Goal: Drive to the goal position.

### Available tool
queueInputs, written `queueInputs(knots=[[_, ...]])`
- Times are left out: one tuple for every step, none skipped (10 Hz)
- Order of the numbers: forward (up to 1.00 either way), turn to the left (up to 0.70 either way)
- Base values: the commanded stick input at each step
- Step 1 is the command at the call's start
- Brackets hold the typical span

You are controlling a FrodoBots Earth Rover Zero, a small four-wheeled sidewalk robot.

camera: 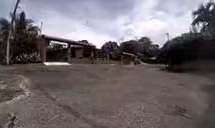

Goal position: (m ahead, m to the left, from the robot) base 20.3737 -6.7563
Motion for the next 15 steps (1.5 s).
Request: queueInputs(knots=[[0.50,-0.50],[0.50,-0.49],[0.50,-0.49],[0.50,-0.37],[0.50,0.00],[0.50,0.00],[0.50,0.00],[0.50,0.00],[0.50,0.00],[0.50,0.00],[0.50,0.00],[0.50,0.00],[0.50,0.00],[0.50,0.00],[0.50,0.00]])
